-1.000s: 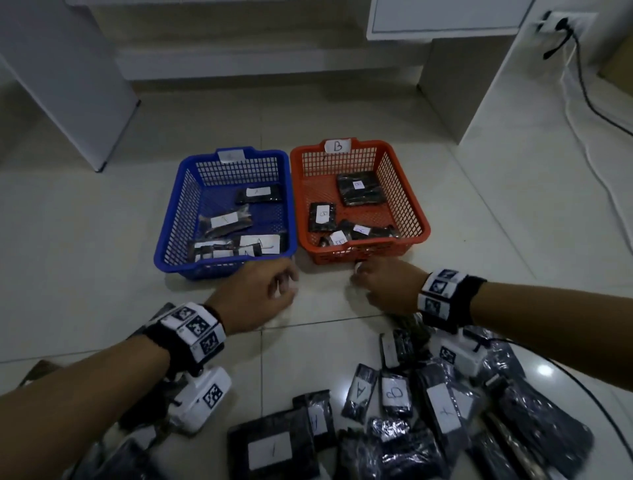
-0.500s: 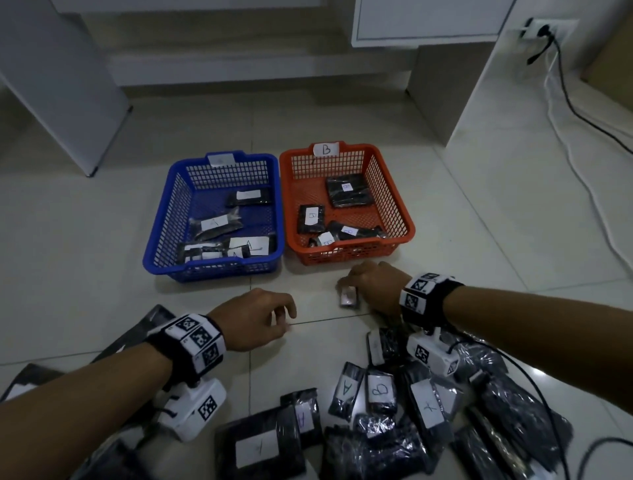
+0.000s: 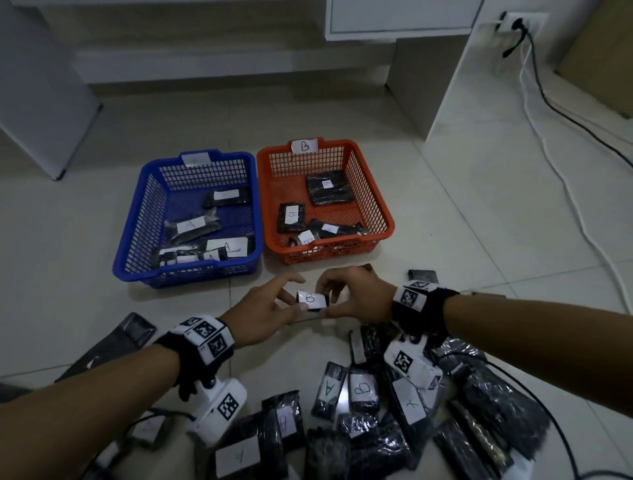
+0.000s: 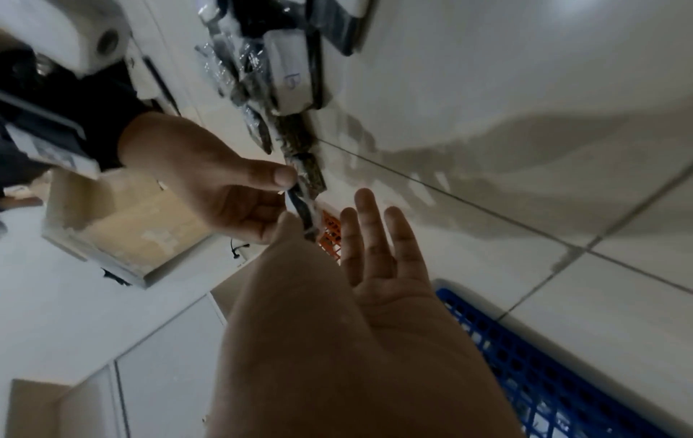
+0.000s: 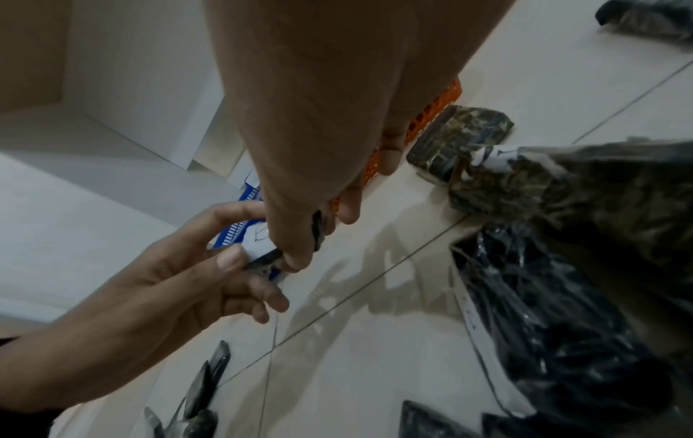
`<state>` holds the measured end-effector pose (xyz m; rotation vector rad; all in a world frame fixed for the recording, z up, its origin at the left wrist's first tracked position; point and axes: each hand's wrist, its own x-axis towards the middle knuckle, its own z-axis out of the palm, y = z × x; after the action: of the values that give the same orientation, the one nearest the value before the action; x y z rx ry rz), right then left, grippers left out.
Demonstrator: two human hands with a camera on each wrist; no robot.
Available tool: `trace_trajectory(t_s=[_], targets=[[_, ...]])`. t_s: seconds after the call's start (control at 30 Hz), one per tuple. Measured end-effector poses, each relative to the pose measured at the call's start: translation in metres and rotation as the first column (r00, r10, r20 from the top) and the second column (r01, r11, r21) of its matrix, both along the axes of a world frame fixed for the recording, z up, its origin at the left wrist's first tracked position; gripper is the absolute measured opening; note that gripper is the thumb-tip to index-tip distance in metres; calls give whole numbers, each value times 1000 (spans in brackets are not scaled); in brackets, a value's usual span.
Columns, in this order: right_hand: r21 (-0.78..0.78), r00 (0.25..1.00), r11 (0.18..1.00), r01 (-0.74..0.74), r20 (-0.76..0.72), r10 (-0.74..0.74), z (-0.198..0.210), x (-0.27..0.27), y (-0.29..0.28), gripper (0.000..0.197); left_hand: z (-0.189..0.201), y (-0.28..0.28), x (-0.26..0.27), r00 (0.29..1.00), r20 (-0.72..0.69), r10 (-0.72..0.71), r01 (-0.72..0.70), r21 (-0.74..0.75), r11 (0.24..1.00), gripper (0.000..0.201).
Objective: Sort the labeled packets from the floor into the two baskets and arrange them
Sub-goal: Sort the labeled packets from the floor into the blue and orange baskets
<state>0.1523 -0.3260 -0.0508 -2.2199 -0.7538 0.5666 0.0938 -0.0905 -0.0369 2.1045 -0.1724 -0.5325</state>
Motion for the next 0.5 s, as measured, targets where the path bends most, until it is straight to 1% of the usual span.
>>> trace_trajectory(t_s=[0.1,0.13,0.17,0.2,0.27,0.3,0.33,0.37,0.43,0.5], targets=[[39,999,999,9,-42,-7,7,0,0,30,1,-4,5,994,-57,94,-99,-93,991,27],[34,999,999,17,-47,-15,7,1,-2,28,0,-4,6,991,-73,109,-117,-105,988,26],[8,999,999,31,-22,-31,7,4,-6,25,1,-3,6,989,-84,124,-133,-108,985,26],[-40,998,998,49,41,-47,6,9,-11,21,1,-2,6,986,-89,140,-149,-103,983,25],[-225,978,970,87,207,-40,5,21,-28,14,0,2,5,983,-80,165,-172,-81,982,24],[-322,969,940,112,244,-32,4,26,-35,15,0,5,5,982,-73,176,-181,-71,981,23],[-383,966,913,139,254,-41,4,29,-41,18,0,8,5,980,-67,185,-189,-63,980,23],[-409,965,897,169,252,-66,3,31,-44,21,0,11,4,979,-64,194,-198,-55,979,22],[-412,956,882,226,267,-121,0,31,-42,29,0,15,2,976,-66,206,-210,-48,977,23],[-463,953,848,259,266,-145,-5,29,-35,39,0,17,-1,975,-59,213,-215,-40,976,23]])
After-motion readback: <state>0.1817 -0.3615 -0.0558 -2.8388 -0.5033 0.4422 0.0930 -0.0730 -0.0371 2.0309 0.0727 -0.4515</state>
